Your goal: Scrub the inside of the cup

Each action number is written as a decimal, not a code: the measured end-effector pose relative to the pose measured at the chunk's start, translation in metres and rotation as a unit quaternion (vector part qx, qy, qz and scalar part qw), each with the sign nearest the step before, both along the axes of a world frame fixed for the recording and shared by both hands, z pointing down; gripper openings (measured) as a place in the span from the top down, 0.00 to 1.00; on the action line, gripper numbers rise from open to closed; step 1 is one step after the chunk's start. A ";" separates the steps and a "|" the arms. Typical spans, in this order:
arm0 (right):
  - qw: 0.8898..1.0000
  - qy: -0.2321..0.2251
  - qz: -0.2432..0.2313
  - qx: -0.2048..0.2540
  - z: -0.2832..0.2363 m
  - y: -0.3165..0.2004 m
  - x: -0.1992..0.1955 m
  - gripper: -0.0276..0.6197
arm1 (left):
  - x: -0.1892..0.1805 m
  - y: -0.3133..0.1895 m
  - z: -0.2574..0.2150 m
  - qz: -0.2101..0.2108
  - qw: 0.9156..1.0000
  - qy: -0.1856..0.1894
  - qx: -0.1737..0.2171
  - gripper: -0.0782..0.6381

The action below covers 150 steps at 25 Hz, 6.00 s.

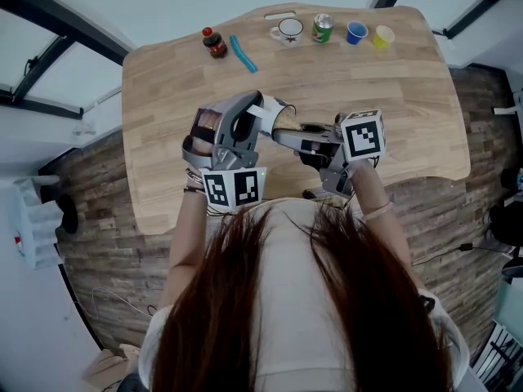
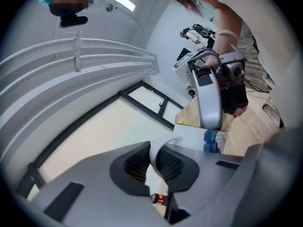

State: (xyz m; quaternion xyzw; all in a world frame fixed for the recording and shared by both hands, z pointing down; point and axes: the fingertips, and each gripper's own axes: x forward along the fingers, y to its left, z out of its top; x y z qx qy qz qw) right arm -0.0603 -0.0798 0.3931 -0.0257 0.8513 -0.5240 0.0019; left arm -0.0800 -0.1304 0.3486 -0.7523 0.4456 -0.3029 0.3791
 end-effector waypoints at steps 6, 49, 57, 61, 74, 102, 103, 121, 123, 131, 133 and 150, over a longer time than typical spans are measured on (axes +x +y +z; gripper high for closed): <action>0.997 -0.068 0.020 -0.043 -0.015 -0.005 0.001 0.82 | -0.002 0.001 -0.007 0.002 1.000 0.020 0.012 0.86; 0.934 0.135 -0.068 0.322 -0.022 0.016 0.001 0.84 | 0.000 0.001 0.000 0.030 0.999 0.022 -0.033 0.86; 0.887 0.183 -0.110 0.410 -0.017 0.024 -0.001 0.84 | -0.001 0.000 0.001 0.024 0.997 0.046 -0.055 0.86; 0.882 0.189 -0.113 0.417 -0.017 0.021 -0.001 0.84 | -0.006 -0.004 0.000 0.011 0.996 0.061 -0.061 0.86; 0.866 0.241 -0.075 0.432 -0.013 -0.002 -0.005 0.84 | -0.034 -0.025 0.005 -0.083 0.988 0.104 -0.084 0.86; 0.819 0.219 0.149 0.509 -0.066 -0.040 -0.005 0.84 | -0.077 -0.043 0.032 -0.230 0.826 0.451 -0.248 0.86; 0.817 0.216 0.156 0.511 -0.068 -0.040 -0.004 0.84 | -0.077 -0.043 0.032 -0.229 0.818 0.462 -0.254 0.86; 0.763 0.219 0.155 0.588 -0.072 -0.027 -0.014 0.83 | -0.068 -0.044 0.029 -0.172 0.659 0.653 -0.331 0.86; 0.753 0.227 0.150 0.599 -0.069 -0.025 -0.015 0.83 | -0.068 -0.044 0.025 -0.166 0.654 0.660 -0.330 0.86; 0.738 0.231 0.151 0.616 -0.068 -0.023 -0.016 0.83 | -0.066 -0.045 0.011 -0.133 0.636 0.685 -0.330 0.86; 0.739 0.219 0.153 0.619 -0.071 -0.023 -0.016 0.83 | -0.064 -0.045 0.009 -0.124 0.637 0.686 -0.329 0.86; 0.818 0.115 0.168 0.538 -0.098 -0.015 -0.007 0.83 | -0.057 -0.035 -0.009 -0.046 0.649 0.686 -0.325 0.86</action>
